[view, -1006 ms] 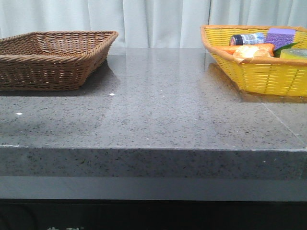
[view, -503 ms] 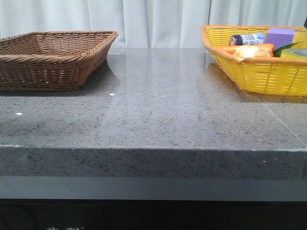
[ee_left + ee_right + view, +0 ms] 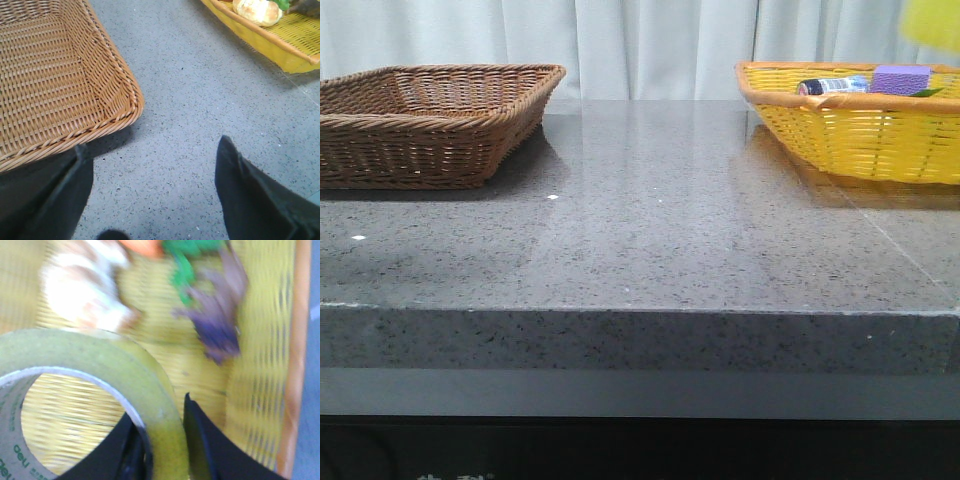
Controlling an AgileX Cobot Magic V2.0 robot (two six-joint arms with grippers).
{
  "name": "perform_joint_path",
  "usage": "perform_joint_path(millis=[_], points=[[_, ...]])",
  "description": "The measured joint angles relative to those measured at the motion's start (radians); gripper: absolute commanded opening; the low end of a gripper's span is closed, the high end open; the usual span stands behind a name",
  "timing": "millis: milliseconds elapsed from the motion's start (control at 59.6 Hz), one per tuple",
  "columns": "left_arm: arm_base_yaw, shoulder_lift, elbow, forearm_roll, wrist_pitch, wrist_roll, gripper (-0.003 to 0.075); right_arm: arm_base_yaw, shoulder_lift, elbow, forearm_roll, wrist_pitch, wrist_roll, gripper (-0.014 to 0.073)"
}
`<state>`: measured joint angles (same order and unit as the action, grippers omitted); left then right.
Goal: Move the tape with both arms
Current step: 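Carry the tape roll with the right gripper and set it on the table between baskets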
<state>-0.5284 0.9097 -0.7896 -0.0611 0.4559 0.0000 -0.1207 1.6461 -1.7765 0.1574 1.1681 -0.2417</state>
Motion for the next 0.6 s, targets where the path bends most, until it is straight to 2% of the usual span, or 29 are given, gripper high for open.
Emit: perform_joint_path(millis=[117,252,486,604], points=[[0.000,0.000,0.000,0.000,0.000,0.000,0.0511,0.089,-0.015,-0.122,0.056,0.046,-0.072,0.0094],[0.000,0.000,0.000,0.000,0.000,0.000,0.0511,0.245,-0.012,-0.200,0.081,0.066,-0.170,0.0094],[0.000,0.000,0.000,0.000,0.000,0.000,0.0511,0.490,0.052,-0.219,0.098,0.065,-0.362,0.0094],[0.000,0.000,0.000,0.000,0.000,0.000,0.0511,0.554,0.098,-0.219,0.098,0.059,-0.452,0.0094]])
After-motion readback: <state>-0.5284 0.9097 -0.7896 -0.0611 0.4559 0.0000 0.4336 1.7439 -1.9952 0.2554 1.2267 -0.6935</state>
